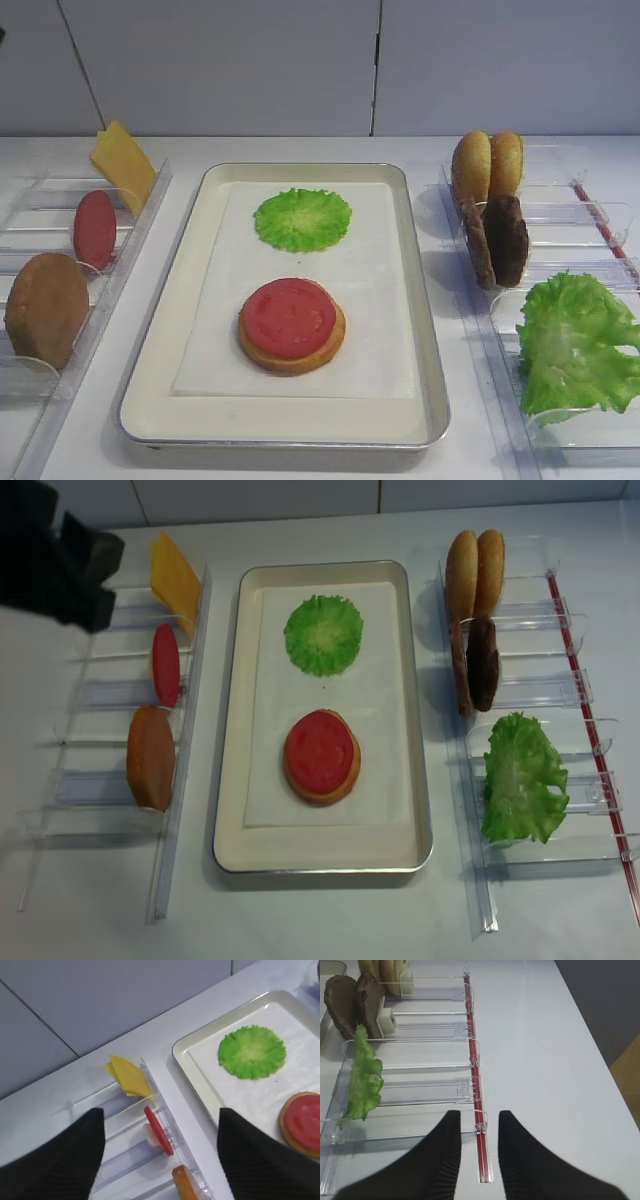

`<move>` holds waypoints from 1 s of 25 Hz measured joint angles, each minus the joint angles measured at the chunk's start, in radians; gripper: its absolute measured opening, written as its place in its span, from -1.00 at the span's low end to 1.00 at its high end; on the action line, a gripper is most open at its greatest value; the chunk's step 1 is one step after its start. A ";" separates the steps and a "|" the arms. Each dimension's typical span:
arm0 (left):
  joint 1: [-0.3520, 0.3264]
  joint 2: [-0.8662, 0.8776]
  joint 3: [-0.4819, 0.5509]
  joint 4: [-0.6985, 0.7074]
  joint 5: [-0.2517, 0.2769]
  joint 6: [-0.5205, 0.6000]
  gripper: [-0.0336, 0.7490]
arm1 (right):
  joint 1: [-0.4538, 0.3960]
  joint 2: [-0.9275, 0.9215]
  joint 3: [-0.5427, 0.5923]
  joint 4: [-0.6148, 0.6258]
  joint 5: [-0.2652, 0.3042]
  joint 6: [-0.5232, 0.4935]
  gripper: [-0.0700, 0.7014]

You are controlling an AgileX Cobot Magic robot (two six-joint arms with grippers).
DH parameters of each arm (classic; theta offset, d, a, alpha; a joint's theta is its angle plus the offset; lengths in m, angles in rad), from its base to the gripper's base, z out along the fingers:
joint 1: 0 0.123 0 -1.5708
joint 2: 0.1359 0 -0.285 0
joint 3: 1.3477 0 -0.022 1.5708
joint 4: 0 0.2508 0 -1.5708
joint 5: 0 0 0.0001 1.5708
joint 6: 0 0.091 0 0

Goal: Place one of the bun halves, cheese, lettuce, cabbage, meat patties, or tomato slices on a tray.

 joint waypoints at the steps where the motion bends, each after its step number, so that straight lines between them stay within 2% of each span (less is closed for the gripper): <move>1: -0.005 -0.042 0.031 0.002 -0.008 -0.025 0.28 | 0.000 0.000 0.000 0.000 0.000 0.000 -0.26; 5: -0.022 -0.256 0.155 -0.001 0.001 -0.076 0.28 | 0.000 0.000 0.000 0.000 0.000 0.003 -0.26; 7: -0.022 -0.377 0.196 -0.021 0.043 -0.081 0.28 | 0.000 0.000 0.000 0.000 0.000 0.006 -0.26; 11: -0.022 -0.602 0.261 -0.084 0.163 -0.085 0.28 | 0.000 0.000 0.000 0.000 0.000 0.009 -0.27; 18: -0.022 -0.879 0.400 -0.102 0.284 -0.142 0.28 | 0.000 0.000 0.000 0.000 0.000 0.009 -0.31; 22: -0.022 -0.979 0.507 -0.098 0.304 -0.192 0.28 | 0.000 0.000 0.000 0.000 0.000 0.009 -0.32; 25: -0.022 -0.992 0.588 -0.096 0.314 -0.220 0.28 | 0.000 0.000 0.000 0.000 0.000 0.009 -0.34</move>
